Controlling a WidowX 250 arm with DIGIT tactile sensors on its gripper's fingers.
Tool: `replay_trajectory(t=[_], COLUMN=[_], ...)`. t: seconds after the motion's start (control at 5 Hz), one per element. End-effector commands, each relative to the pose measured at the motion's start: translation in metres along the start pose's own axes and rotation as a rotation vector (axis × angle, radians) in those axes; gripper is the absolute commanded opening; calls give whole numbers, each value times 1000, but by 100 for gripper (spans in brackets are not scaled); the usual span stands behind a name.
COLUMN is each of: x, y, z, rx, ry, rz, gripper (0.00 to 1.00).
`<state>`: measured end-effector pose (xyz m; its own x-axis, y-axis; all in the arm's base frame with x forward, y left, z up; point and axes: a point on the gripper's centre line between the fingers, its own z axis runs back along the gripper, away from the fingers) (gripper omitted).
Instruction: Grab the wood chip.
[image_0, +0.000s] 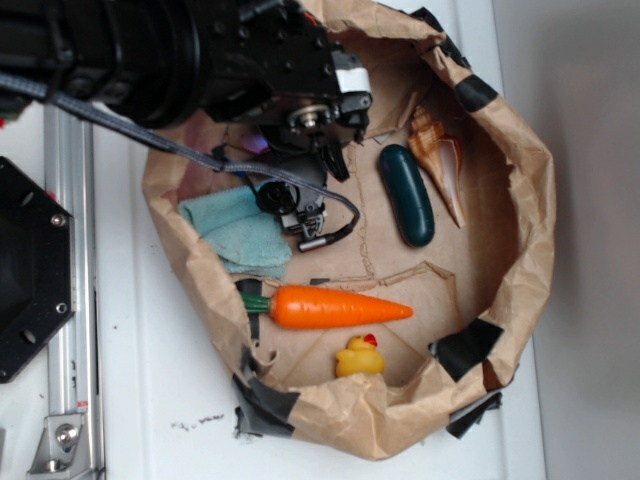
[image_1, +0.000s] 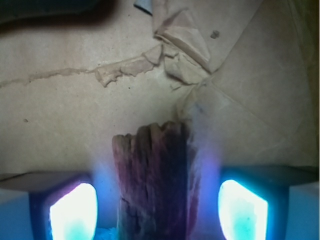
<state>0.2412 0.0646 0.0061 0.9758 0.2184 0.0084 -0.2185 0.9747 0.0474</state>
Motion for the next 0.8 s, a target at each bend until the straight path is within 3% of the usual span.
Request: replay_trajectory(t=[0.0, 0.6], x=[-1, 4], y=[-9, -6], z=[-15, -8], rx=[24, 39], ry=[-8, -21], rz=[-26, -64], gripper=[0, 0])
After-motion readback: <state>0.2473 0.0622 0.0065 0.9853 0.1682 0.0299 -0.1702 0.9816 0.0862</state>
